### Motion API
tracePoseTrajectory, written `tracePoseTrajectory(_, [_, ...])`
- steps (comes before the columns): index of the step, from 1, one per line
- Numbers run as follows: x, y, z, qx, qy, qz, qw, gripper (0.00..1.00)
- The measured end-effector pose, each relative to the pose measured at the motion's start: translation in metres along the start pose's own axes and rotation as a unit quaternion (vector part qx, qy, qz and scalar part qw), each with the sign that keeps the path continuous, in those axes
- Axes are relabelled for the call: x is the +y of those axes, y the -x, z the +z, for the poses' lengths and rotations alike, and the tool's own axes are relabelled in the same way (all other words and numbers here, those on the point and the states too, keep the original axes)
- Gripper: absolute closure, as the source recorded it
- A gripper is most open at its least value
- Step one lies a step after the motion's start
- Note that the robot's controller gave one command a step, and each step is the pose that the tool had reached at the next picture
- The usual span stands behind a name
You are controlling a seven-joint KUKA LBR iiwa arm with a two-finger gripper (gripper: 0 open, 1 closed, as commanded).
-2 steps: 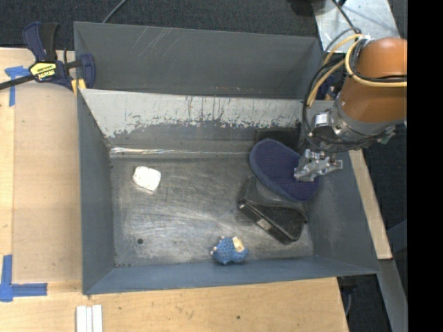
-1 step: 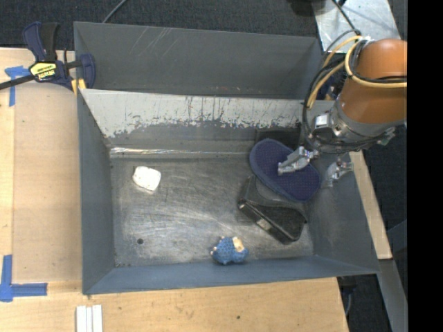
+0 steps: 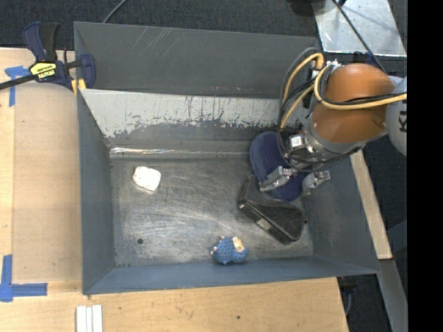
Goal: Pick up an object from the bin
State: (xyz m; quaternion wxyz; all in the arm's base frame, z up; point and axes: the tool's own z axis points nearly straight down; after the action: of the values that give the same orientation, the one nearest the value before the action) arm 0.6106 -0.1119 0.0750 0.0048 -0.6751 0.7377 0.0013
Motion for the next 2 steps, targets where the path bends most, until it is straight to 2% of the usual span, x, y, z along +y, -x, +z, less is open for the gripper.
tracePoseTrajectory(1, [0.0,-0.003,0.0,0.0019,0.0,0.002,1.0,1.0])
tracePoseTrajectory(2, [0.055,-0.004,-0.001,0.001,-0.014,-0.04,0.9991,1.0])
